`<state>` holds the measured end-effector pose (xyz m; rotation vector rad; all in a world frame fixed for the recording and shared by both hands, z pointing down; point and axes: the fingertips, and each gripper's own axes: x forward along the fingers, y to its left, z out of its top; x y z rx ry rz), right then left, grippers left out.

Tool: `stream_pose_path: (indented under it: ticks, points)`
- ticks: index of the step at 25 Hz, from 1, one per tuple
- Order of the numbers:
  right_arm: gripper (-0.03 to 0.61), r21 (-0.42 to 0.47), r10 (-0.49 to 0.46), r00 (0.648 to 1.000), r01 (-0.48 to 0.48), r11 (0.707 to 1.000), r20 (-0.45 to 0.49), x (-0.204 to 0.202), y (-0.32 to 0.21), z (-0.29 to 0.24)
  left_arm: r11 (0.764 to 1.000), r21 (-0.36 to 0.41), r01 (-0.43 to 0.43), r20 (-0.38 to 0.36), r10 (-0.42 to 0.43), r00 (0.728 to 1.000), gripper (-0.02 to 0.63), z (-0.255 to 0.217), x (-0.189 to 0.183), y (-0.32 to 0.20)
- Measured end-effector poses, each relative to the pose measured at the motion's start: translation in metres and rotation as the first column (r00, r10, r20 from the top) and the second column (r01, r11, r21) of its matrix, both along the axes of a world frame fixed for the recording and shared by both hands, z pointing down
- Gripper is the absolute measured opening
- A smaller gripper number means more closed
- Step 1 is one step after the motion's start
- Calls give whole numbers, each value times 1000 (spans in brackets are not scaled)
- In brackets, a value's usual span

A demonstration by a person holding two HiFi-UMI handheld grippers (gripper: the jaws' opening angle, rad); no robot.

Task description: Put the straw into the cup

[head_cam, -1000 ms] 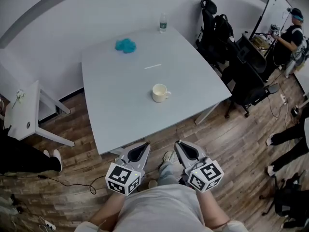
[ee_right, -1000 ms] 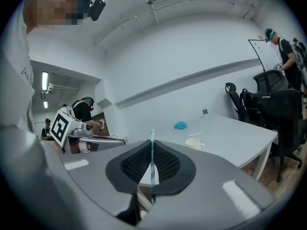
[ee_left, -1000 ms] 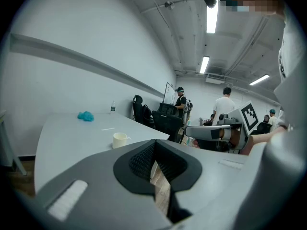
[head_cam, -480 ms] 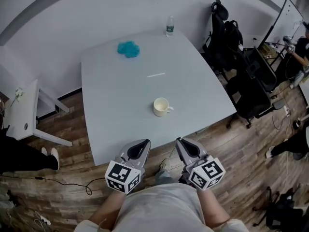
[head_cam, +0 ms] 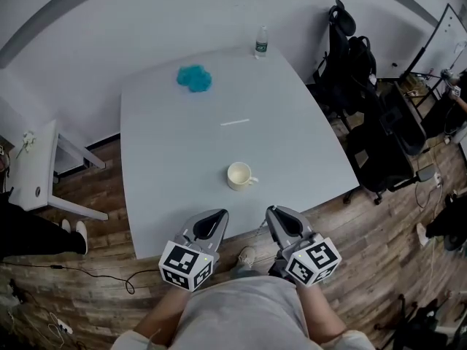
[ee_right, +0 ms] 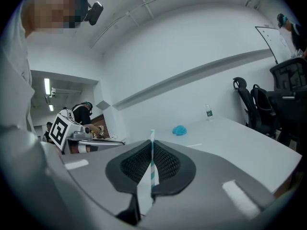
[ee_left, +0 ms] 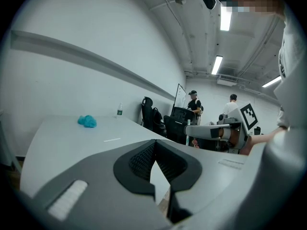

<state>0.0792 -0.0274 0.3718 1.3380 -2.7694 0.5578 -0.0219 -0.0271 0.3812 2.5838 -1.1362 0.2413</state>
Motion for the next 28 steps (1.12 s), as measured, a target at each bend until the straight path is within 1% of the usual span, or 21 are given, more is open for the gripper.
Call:
stream_pose_path:
  ticks: [6,11,17,28]
  points:
    - [17,11,-35,999,35,999,12,11,-27,-3,999,11,33,10,-33,999,18,-3,10,-24]
    - [17,11,-43,999,43,999,24,20,-39,-3,999,9,48,15,-48,999,18,-4,18,-32]
    - [17,-8,-42,999,42,999,32,16,-44,-2,999,-10,53,24,-53,998,18,-2,12,-36]
    - [17,4,42,998,-42,999,43,17,-61,-11,1000,-20,-8,30,8,1000,18,-1,2,-54]
